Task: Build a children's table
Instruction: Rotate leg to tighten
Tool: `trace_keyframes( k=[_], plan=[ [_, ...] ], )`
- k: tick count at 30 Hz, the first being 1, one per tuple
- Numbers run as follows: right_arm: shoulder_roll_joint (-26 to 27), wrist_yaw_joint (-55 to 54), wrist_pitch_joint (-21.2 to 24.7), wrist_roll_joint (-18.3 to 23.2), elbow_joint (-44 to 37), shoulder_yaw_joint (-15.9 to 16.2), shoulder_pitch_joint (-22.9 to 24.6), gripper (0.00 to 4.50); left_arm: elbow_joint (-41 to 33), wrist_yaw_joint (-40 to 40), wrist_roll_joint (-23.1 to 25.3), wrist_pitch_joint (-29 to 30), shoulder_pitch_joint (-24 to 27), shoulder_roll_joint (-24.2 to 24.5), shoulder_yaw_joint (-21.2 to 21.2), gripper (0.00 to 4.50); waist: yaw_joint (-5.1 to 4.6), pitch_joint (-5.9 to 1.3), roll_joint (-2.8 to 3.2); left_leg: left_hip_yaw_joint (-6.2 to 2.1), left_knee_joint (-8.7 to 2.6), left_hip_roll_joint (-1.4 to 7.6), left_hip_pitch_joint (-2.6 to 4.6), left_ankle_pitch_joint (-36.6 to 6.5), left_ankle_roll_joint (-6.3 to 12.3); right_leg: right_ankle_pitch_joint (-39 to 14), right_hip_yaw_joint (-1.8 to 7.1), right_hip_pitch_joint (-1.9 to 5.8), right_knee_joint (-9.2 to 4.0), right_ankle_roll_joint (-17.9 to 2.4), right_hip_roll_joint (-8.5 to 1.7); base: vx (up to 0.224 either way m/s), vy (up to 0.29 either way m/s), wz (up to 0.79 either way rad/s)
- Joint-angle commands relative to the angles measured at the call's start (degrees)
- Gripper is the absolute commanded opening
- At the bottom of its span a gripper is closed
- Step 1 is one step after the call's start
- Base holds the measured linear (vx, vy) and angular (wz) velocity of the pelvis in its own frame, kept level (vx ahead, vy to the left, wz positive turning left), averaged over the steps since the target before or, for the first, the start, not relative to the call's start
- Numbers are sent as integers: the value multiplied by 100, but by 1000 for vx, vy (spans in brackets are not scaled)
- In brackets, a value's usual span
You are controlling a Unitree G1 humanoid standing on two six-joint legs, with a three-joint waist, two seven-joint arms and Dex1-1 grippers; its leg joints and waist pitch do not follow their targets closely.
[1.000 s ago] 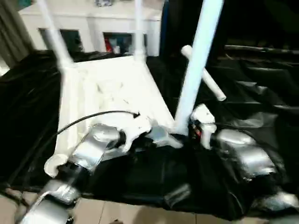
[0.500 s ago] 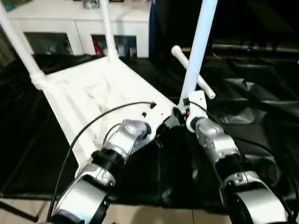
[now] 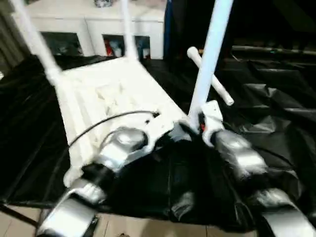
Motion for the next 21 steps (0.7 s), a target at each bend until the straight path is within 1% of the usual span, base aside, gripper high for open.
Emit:
trace_keyframes(
  k=[1,2,3,4,5,6,7,9,10,12,13,15,17,18,19,21],
  plan=[
    [-406,1010,129,265,-890,254,349,405,-269,-454,-51,-263,236,276,-181,0,58,-357,-116,-153,-367,404,-14,-749,535,-1877,540,356,-483,78,-663,0,0,0],
    [-411,1019,132,268,-899,256,354,405,-272,-458,-51,-262,238,279,-181,0,67,-350,-116,-155,-373,405,-13,-750,545,-1907,537,359,-487,108,-656,0,0,0],
    [-503,1205,190,324,-1070,288,441,405,-347,-531,-66,-229,276,329,-192,0,77,-355,-110,-152,-371,402,-4,-735,543,-1929,534,344,-488,108,-652,0,0,0],
    [-624,1390,236,366,-1242,330,534,405,-463,-665,-111,-243,328,395,-208,0,76,-342,-116,-142,-368,384,0,-761,515,-2076,514,329,-524,128,-635,0,0,0],
    [-864,1735,312,433,-1565,402,713,405,-768,-1017,-237,-201,447,545,-241,0,86,-336,-107,-146,-370,385,9,-778,502,-2139,512,333,-534,135,-647,0,0,0],
    [-922,1816,331,447,-1637,413,756,405,-863,-1131,-270,-190,482,594,-259,0,112,-353,-102,-154,-373,407,2,-734,511,-2046,537,341,-504,140,-651,0,0,0],
    [-1031,1979,377,477,-1765,444,829,405,-1032,-1339,-316,-163,542,693,-302,0,114,-351,-101,-165,-381,432,0,-736,519,-1996,539,334,-489,118,-652,0,0,0],
    [-1103,2082,398,463,-1831,471,861,405,-1141,-1497,-311,-114,575,789,-350,0,128,-356,-90,-156,-378,420,6,-718,530,-1910,537,321,-491,41,-636,0,0,0],
    [-1126,2125,396,448,-1841,482,864,405,-1168,-1553,-297,-112,584,832,-370,0,128,-355,-80,-161,-379,418,12,-693,514,-1828,531,313,-480,-31,-628,0,0,0],
    [-1174,2191,398,400,-1869,504,867,405,-1185,-1597,-297,-113,594,869,-363,0,151,-361,-81,-146,-372,417,36,-681,498,-1788,544,302,-481,-95,-634,0,0,0],
    [-1186,2217,411,396,-1877,510,862,405,-1167,-1581,-290,-141,591,882,-351,0,157,-361,-81,-148,-373,425,31,-661,491,-1736,548,305,-468,-140,-632,0,0,0],
    [-1204,2248,431,401,-1889,510,856,405,-1149,-1559,-280,-155,583,893,-341,0,163,-364,-100,-153,-373,426,14,-636,496,-1695,547,323,-456,-143,-635,0,0,0],
    [-1224,2278,469,418,-1942,516,873,405,-1184,-1579,-289,-133,597,909,-339,0,165,-363,-102,-162,-375,424,1,-611,492,-1696,544,334,-449,-117,-639,0,0,0],
    [-1244,2321,519,443,-2001,517,896,389,-1244,-1600,-304,-87,619,923,-332,0,165,-364,-106,-154,-369,407,-8,-602,494,-1705,545,343,-454,-94,-640,0,0,0],
    [-1255,2357,548,459,-2034,516,915,379,-1284,-1621,-311,-58,637,936,-330,0,165,-366,-115,-158,-371,412,-11,-583,495,-1702,544,350,-444,-74,-640,0,0,0],
    [-1262,2385,551,459,-2025,521,932,371,-1305,-1627,-310,-45,651,943,-329,0,166,-365,-116,-159,-369,411,-10,-572,506,-1702,545,346,-445,-58,-640,0,0,0]
  ],
)
